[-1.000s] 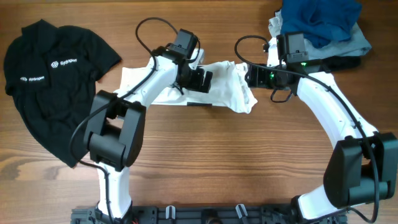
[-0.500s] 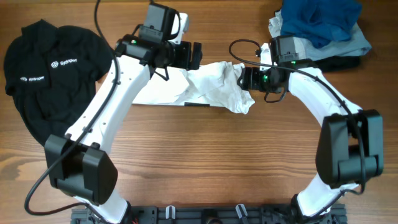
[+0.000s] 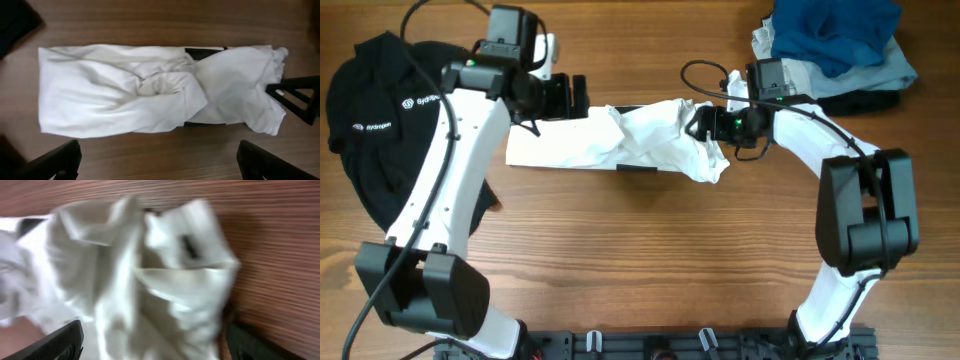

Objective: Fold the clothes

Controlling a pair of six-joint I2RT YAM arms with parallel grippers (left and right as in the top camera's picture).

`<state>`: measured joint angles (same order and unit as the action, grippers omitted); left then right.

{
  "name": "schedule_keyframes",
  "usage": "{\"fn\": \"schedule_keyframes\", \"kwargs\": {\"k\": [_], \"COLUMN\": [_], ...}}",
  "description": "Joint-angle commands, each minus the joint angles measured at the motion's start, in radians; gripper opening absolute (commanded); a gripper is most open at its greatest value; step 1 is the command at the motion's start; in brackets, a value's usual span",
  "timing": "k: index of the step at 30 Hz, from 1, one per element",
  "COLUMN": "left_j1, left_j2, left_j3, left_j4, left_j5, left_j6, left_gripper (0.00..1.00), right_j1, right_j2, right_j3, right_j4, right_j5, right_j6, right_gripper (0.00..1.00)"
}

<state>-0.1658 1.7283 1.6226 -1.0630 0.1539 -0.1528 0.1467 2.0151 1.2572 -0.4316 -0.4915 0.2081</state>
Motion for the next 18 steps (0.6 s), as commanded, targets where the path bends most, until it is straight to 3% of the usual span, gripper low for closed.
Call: {"fn": "schedule_keyframes", "kwargs": {"k": [1, 2, 3, 4, 5, 6, 8, 18], "left_j1": [0.016, 0.015, 0.015, 0.015, 0.015, 0.015, 0.015, 0.015], "left_j2": [-0.015, -0.015, -0.014, -0.014, -0.014, -0.013, -0.013, -0.013], "left_j3": [0.006, 0.006, 0.006, 0.006, 0.006, 0.006, 0.006, 0.006], "left_j4": [-0.007, -0.006, -0.006, -0.005, -0.005, -0.005, -0.005, -0.004], "left_j5": [-0.002, -0.002, -0.002, -0.002, -0.002, -0.002, -0.002, -0.016], "left_j6": [-0.013, -0.013, -0.013, -0.013, -0.013, -0.013, -0.013, -0.013], "left_gripper": [1.00, 1.00, 1.00, 1.00, 1.00, 1.00, 1.00, 1.00], "right_j1": [0.007, 0.007, 0.007, 0.007, 0.007, 0.006, 0.003, -0.172], "right_j2": [0.082, 0.082, 0.082, 0.082, 0.082, 0.082, 0.081, -0.047], "right_j3": [-0.021, -0.021, -0.021, -0.021, -0.021, -0.021, -0.021, -0.021], "right_j4": [-0.018, -0.024, -0.031, -0.034, -0.035, -0.035, -0.032, -0.080], "right_j5": [-0.164, -0.174, -0.180, -0.179, -0.178, -0.166, -0.121, -0.115], "right_j6": [0.011, 0.011, 0.009, 0.008, 0.008, 0.010, 0.042, 0.045], "right_gripper": [0.88, 0.84, 0.70, 0.43, 0.23, 0.12, 0.04, 0.04]}}
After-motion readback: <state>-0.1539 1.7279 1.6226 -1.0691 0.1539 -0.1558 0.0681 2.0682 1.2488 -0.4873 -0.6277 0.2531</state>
